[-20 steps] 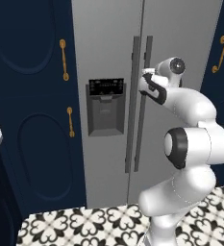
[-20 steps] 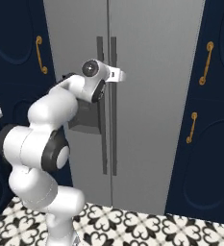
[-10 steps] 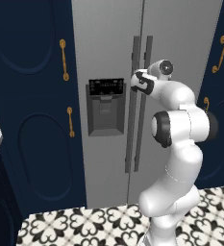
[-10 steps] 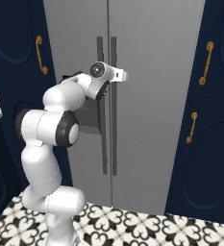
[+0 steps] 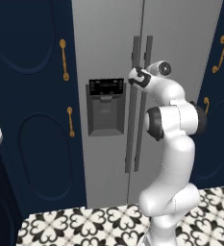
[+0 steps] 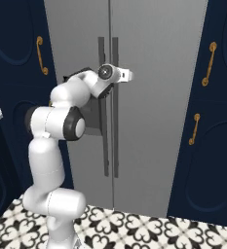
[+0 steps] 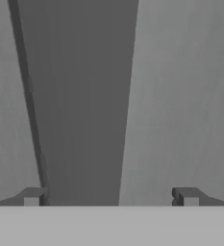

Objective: Grab a lemon wedge from the fridge and one ice cube from the ice bowl, and put them in the glass of lemonade.

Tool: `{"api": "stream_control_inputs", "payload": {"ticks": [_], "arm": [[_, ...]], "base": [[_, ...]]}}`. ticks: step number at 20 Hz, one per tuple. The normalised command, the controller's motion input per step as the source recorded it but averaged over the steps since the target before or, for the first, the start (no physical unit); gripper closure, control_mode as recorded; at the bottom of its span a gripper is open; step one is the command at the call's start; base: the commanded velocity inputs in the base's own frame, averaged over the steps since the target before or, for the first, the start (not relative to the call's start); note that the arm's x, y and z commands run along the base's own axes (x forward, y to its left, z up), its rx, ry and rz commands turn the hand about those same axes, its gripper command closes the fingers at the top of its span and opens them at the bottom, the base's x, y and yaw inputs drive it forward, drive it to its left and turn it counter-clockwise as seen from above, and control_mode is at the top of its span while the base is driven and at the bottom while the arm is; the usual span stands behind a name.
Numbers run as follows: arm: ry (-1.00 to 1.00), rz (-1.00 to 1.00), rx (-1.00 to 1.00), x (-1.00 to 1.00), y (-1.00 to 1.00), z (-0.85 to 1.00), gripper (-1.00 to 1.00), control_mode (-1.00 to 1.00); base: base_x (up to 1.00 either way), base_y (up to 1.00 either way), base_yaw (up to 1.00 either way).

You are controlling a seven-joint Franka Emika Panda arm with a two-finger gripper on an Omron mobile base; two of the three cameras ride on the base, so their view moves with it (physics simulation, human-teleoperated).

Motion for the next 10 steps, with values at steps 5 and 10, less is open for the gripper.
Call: {"api": "stream_control_inputs", "payload": {"ticks": [5,10], "arm": [[0.0,0.02,0.0,0.74,-0.2,-0.28,1.0,-1.0],[-0.04,0.0,0.0,0.33,0.0,-0.14,1.0,-1.0]], "base": [[0.0,0.0,0.0],[0.0,0.0,0.0]]}}
